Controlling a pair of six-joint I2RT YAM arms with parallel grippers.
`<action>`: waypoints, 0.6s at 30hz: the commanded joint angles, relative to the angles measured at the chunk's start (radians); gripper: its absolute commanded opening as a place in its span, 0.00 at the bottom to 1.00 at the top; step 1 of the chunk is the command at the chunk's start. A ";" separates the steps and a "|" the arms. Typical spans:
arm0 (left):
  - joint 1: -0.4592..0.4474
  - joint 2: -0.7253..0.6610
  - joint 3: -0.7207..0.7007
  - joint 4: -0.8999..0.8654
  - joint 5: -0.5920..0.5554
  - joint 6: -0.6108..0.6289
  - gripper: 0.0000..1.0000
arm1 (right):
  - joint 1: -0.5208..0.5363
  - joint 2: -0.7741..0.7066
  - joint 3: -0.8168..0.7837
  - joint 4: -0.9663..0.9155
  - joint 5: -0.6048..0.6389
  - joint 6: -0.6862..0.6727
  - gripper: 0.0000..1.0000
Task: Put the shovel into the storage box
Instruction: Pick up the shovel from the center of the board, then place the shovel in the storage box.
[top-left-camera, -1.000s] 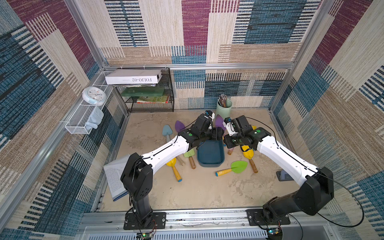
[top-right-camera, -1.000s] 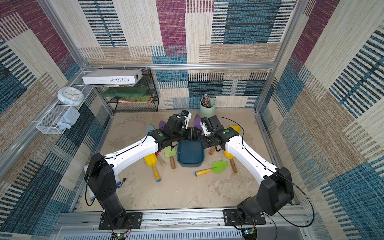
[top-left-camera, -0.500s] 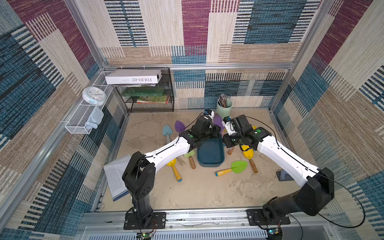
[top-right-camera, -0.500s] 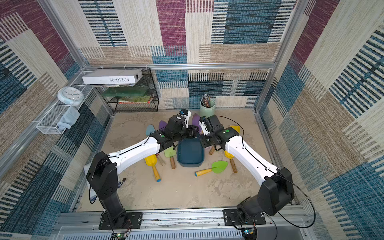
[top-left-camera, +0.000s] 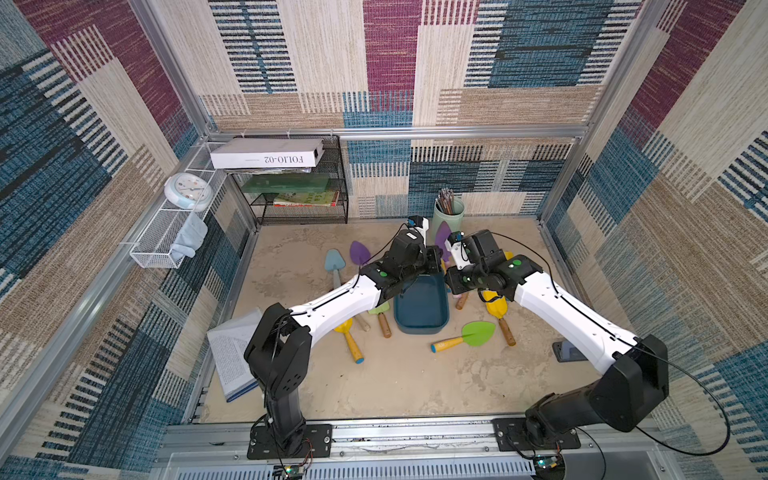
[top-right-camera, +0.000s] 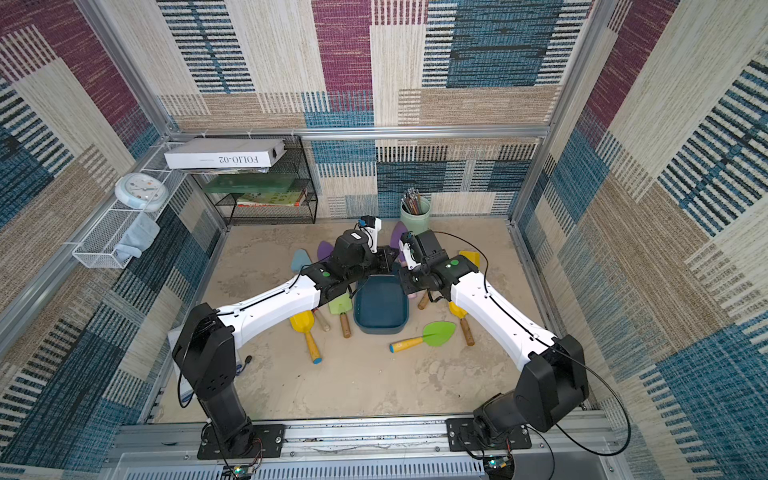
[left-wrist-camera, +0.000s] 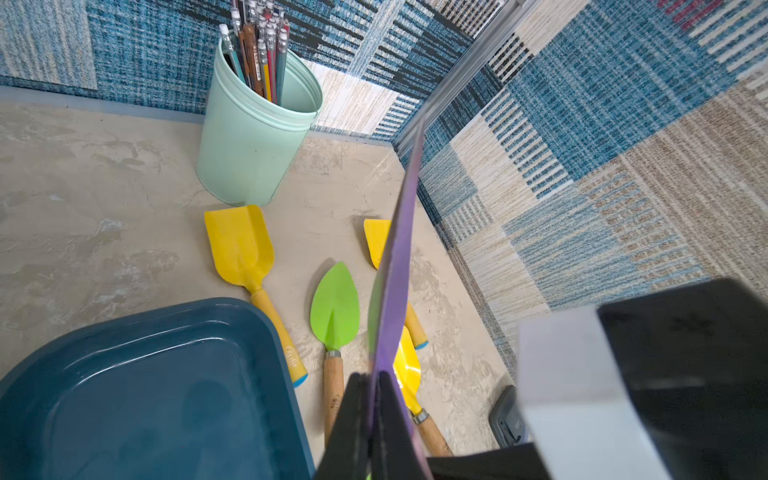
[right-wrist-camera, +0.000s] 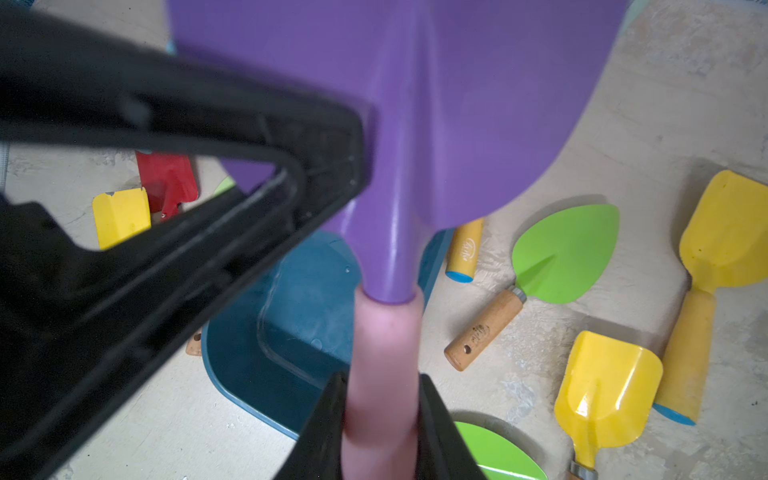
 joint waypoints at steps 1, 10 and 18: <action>0.010 -0.005 -0.009 -0.068 -0.072 0.043 0.00 | 0.003 -0.021 0.006 0.007 -0.003 -0.010 0.52; 0.068 0.018 0.009 -0.155 -0.068 0.055 0.00 | 0.003 -0.129 -0.029 -0.005 0.041 0.011 0.75; 0.101 0.128 0.105 -0.294 0.120 -0.004 0.00 | -0.001 -0.270 -0.071 -0.003 0.080 0.008 0.77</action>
